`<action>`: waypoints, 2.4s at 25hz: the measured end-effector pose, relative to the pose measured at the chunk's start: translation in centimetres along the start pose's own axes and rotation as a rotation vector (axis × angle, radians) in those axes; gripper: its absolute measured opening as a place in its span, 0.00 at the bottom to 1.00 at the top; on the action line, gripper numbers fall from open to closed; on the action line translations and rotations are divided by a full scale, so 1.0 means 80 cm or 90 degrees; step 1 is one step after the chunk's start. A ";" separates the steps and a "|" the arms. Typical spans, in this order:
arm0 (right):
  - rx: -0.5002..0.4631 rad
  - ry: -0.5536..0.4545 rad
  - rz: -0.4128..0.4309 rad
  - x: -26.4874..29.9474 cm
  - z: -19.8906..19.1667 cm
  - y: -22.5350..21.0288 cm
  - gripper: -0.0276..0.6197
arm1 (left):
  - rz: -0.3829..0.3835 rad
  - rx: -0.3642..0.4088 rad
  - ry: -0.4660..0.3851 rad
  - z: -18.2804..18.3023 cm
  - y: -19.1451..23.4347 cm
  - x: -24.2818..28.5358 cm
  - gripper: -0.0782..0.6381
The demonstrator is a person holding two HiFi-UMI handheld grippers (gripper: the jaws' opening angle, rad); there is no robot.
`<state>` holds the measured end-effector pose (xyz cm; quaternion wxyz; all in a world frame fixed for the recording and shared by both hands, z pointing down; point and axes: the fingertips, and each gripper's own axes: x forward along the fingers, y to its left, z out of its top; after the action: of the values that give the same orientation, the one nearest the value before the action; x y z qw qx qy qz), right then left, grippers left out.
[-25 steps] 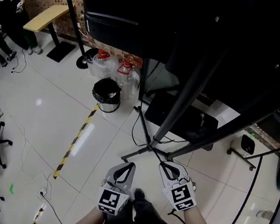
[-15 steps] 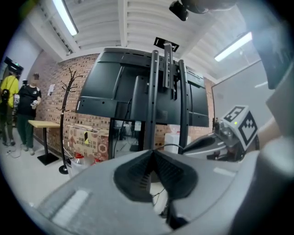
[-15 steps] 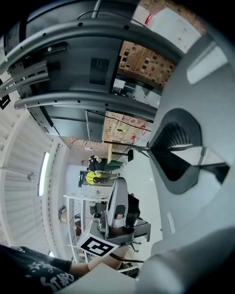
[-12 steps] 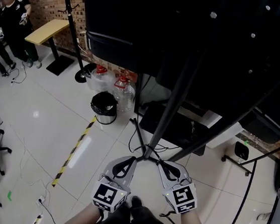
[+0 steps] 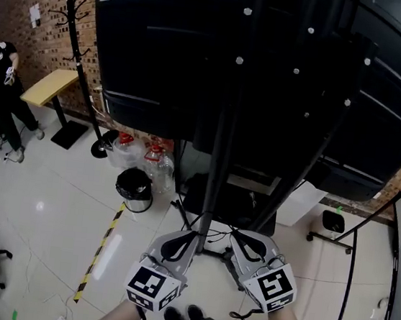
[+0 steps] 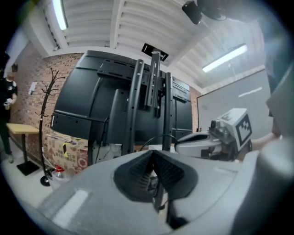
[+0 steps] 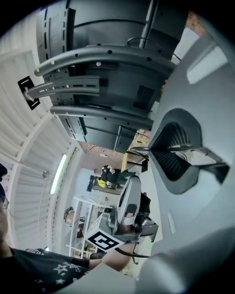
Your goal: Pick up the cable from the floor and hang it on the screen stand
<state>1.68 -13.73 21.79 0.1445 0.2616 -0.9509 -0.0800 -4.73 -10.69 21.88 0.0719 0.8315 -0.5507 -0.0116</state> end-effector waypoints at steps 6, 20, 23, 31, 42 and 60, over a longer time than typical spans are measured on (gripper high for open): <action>-0.040 -0.030 -0.071 -0.033 0.061 -0.056 0.07 | -0.080 0.021 -0.014 0.055 -0.033 0.030 0.11; -0.113 -0.078 -0.197 -0.072 0.147 -0.178 0.07 | -0.202 0.028 -0.049 0.147 -0.077 0.124 0.11; -0.120 -0.084 -0.215 -0.069 0.158 -0.197 0.07 | -0.208 0.026 -0.063 0.164 -0.073 0.142 0.11; -0.176 -0.096 -0.254 -0.083 0.236 -0.263 0.07 | -0.212 0.060 -0.099 0.234 -0.084 0.178 0.11; -0.205 -0.154 -0.332 -0.118 0.357 -0.344 0.07 | -0.204 0.096 -0.140 0.321 -0.101 0.218 0.11; -0.311 0.020 -0.453 -0.106 0.418 -0.453 0.07 | -0.139 0.200 -0.162 0.387 -0.105 0.292 0.12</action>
<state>15.24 -37.57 -20.06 0.1801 0.5325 -0.7524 -0.3433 9.06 -32.25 -8.44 -0.1301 0.8790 -0.4571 -0.0379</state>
